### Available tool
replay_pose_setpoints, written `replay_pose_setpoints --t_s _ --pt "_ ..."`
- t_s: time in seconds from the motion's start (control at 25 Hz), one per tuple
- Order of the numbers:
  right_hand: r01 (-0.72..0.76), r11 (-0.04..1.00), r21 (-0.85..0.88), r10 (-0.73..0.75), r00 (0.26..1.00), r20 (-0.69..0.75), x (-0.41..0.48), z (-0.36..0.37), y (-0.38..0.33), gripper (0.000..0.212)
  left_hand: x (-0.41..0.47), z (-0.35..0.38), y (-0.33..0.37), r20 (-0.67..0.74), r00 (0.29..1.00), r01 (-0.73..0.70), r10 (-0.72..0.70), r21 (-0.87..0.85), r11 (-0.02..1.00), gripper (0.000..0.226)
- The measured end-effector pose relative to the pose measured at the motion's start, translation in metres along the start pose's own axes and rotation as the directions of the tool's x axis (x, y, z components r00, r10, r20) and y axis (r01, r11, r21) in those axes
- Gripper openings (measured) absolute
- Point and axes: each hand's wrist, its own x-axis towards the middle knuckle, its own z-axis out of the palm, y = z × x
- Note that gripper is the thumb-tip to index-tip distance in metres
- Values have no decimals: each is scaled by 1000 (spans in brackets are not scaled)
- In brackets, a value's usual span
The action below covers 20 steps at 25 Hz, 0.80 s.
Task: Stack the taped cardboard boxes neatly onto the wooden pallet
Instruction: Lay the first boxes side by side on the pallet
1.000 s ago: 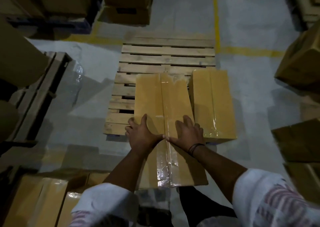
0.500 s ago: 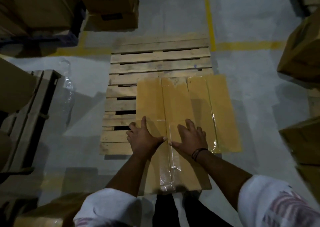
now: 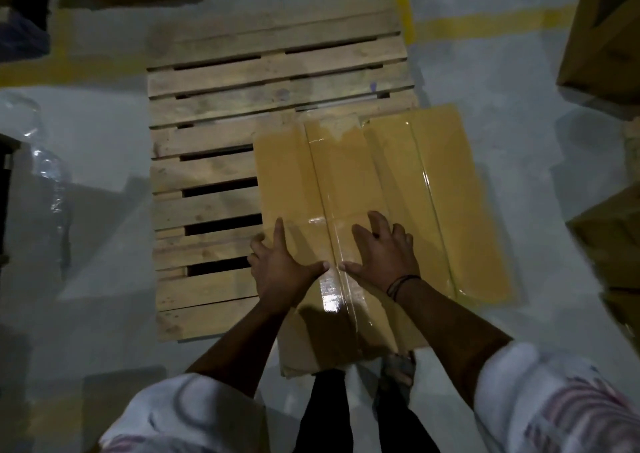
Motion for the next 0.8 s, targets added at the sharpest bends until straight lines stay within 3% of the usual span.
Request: replay_pose_setpoints --t_s 0.28,0.52,0.64,0.8 --pt "-39 999 38 39 999 3 53 56 19 95 63 52 -14 40 999 -28 28 10 1000 136" --pt "-61 997 41 54 987 154 71 81 26 102 74 85 -27 110 993 46 -46 3 999 136" --pt "-34 997 72 15 969 247 66 92 29 104 65 95 -34 153 988 15 -23 57 998 135" --pt "-16 999 49 3 971 238 64 96 36 103 62 97 -32 198 980 -21 -9 148 989 136"
